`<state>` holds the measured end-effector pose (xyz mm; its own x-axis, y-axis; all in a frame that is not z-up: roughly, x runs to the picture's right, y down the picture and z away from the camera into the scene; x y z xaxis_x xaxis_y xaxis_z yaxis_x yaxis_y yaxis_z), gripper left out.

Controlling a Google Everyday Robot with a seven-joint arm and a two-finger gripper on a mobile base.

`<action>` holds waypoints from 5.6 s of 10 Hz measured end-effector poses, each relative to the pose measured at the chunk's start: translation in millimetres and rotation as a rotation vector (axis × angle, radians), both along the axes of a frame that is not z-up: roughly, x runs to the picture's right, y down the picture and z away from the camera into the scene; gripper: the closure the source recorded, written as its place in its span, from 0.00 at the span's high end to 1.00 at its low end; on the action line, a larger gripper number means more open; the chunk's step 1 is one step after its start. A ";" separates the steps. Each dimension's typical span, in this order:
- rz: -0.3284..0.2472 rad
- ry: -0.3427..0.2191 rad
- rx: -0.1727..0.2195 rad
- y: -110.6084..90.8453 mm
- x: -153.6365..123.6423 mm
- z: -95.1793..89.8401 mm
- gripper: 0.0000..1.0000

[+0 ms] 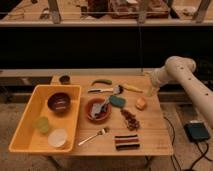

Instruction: Place banana in purple bowl

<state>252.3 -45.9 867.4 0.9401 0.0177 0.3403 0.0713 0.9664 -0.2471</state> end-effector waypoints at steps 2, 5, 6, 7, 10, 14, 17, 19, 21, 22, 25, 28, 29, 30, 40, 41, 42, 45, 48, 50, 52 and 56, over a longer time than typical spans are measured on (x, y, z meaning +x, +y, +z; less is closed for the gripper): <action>0.055 0.004 -0.012 -26.9 -12.0 32.6 0.80; 0.197 0.028 -0.070 -37.4 -33.9 81.8 0.80; 0.243 0.035 -0.092 -31.9 -35.7 92.0 0.80; 0.271 0.046 -0.095 -26.7 -34.9 93.2 0.80; 0.300 0.067 -0.099 -9.5 -26.2 93.7 0.80; 0.366 0.029 -0.179 17.6 -23.8 116.8 0.80; 0.395 0.007 -0.224 26.3 -30.3 129.9 0.80; 0.404 0.006 -0.244 32.9 -29.1 138.1 0.80; 0.401 0.005 -0.260 38.5 -31.9 145.8 0.80; 0.401 0.007 -0.266 41.2 -30.9 148.1 0.76; 0.400 0.005 -0.282 46.8 -27.5 150.9 0.48; 0.408 -0.028 -0.313 51.7 -27.7 151.3 0.17; 0.411 -0.042 -0.319 52.3 -28.6 150.7 0.13; 0.420 -0.072 -0.312 45.1 -28.6 143.8 0.12; 0.092 -0.446 -0.099 -0.3 -120.5 -24.5 0.12; 0.040 -0.491 -0.090 8.8 -126.3 -35.7 0.12; 0.012 -0.516 -0.085 13.4 -130.8 -41.1 0.12; -0.006 -0.534 -0.082 15.3 -136.0 -44.6 0.12; -0.012 -0.557 -0.068 11.7 -140.1 -48.1 0.12; -0.049 -0.631 -0.041 -3.1 -165.6 -63.5 0.12; -0.091 -0.689 -0.018 -21.0 -203.1 -83.6 0.12; -0.215 -0.806 0.011 -44.8 -308.3 -125.7 0.12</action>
